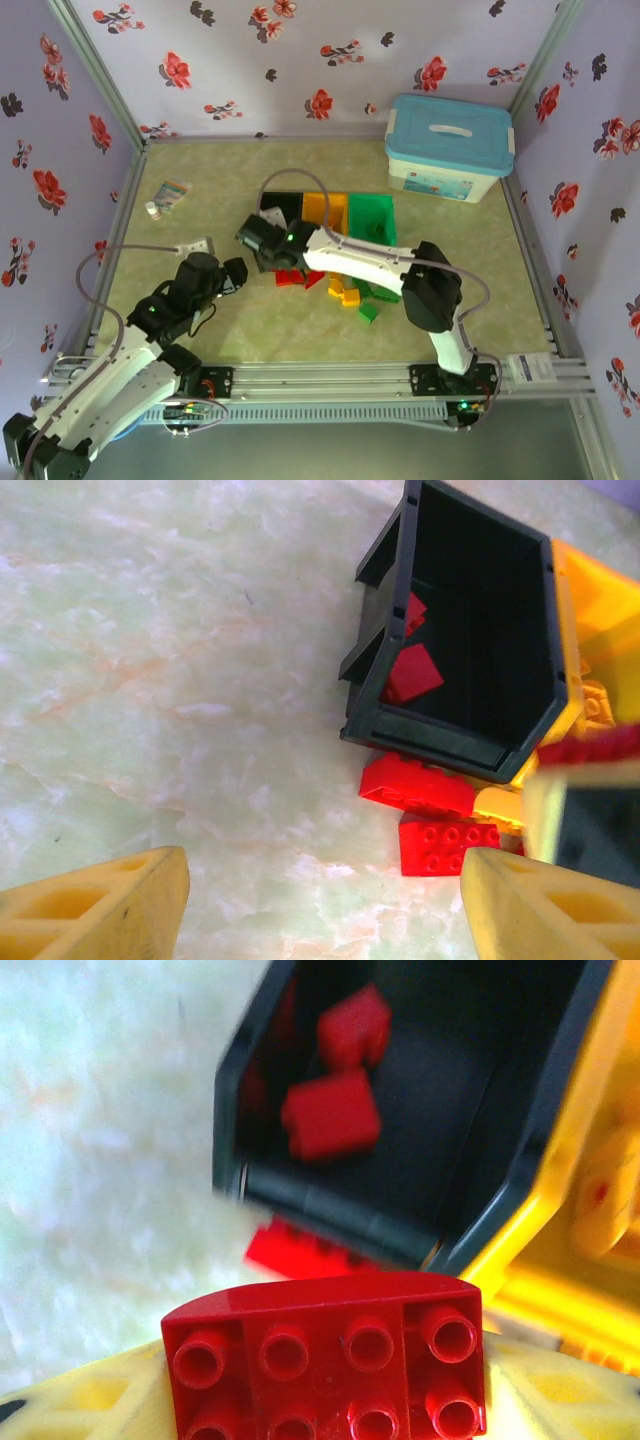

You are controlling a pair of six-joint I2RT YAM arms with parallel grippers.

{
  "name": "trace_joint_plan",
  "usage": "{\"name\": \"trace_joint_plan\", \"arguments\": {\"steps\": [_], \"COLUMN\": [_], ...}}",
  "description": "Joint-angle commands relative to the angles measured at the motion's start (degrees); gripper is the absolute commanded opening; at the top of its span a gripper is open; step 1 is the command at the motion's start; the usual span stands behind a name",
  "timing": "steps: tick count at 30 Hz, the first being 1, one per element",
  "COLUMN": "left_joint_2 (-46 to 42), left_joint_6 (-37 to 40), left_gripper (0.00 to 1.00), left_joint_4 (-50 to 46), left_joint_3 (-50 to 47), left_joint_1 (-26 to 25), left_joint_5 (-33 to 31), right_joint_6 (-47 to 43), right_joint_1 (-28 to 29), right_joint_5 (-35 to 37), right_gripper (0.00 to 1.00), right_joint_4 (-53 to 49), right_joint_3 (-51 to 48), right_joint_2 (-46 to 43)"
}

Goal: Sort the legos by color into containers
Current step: Place the lego in the container.

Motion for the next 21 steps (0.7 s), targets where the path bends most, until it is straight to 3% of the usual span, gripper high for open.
{"name": "trace_joint_plan", "arguments": {"steps": [1, 10, 11, 15, 21], "left_joint_2": [-1.84, -3.12, -2.94, -1.88, 3.35], "left_joint_6": [-1.51, -2.53, -2.53, -2.26, -1.61], "left_gripper": [0.72, 0.72, 0.72, 0.72, 0.72], "left_joint_4": [-3.01, -2.14, -1.70, 0.54, 4.59], "left_joint_3": [-1.26, -3.04, -3.17, -3.60, -3.35], "left_joint_1": [0.31, 0.05, -0.03, -0.38, -1.25], "left_joint_5": [-0.78, 2.64, 2.83, 4.52, 7.59], "right_joint_6": [-6.26, -10.62, -10.97, -12.59, -12.69], "right_joint_1": [-3.57, -7.90, -8.05, -7.95, -6.94], "right_joint_5": [-2.39, -4.04, -3.53, -2.64, -0.14], "right_gripper": [0.52, 0.55, 0.58, 0.86, 0.88], "right_joint_4": [-3.07, -8.70, -8.89, -10.91, -9.88], "right_joint_3": [7.35, 21.52, 22.11, 24.49, 19.58], "right_joint_2": [3.76, 13.47, 13.67, 13.63, 7.66]}}
